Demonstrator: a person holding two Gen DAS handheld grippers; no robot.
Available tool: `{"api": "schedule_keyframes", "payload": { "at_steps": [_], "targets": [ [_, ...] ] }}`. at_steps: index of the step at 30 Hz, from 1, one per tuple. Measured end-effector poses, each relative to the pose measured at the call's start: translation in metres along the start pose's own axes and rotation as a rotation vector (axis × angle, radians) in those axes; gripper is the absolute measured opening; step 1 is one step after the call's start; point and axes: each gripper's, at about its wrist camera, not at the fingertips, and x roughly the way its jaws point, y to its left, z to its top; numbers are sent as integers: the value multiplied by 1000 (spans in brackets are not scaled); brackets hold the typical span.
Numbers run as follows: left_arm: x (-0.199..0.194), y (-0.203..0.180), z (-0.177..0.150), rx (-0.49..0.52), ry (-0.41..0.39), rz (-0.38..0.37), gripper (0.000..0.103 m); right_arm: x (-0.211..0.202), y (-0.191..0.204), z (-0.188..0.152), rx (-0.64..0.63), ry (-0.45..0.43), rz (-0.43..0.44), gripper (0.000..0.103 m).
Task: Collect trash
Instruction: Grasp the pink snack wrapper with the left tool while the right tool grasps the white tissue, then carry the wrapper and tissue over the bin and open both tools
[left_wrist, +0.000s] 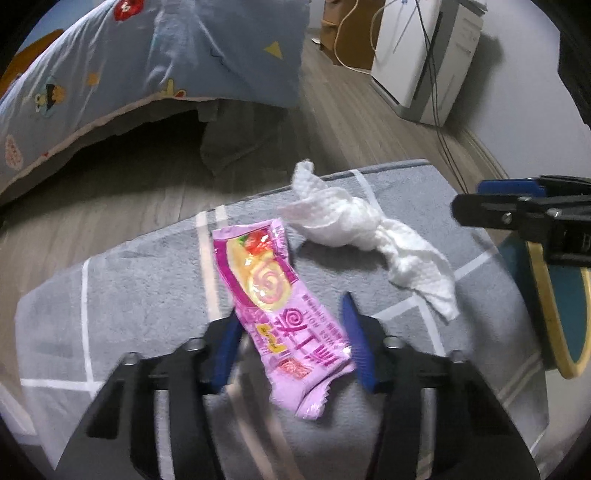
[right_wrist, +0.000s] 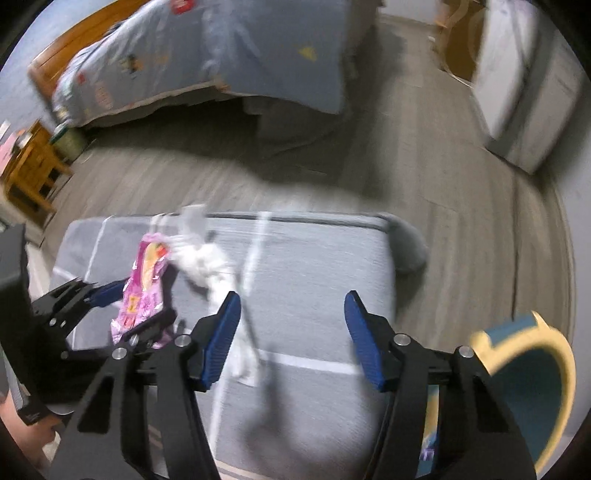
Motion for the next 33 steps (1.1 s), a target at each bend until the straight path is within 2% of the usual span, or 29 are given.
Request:
{"api": "schedule_keyframes", "payload": {
  "at_steps": [2, 6, 13, 16, 18, 24, 33],
  "targets": [
    [-4, 6, -1, 2, -5, -8, 37, 6, 12, 3, -50, 0, 15, 53],
    [-13, 28, -6, -15, -11, 7, 32, 19, 34, 8, -127, 10, 22, 53],
    [-21, 58, -12, -73, -6, 36, 31, 42, 56, 15, -200, 29, 21, 53],
    [-24, 63, -14, -86, -12, 35, 31, 49, 59, 15, -216, 47, 12, 33],
    [-27, 63, -13, -91, -21, 32, 31, 46, 60, 14, -216, 40, 17, 27],
    [-42, 46, -5, -65, -56, 20, 31, 14, 50, 8, -189, -1, 28, 25],
    [-91, -4, 7, 40, -119, 0, 32, -82, 11, -15, -114, -73, -9, 25]
  ]
}}
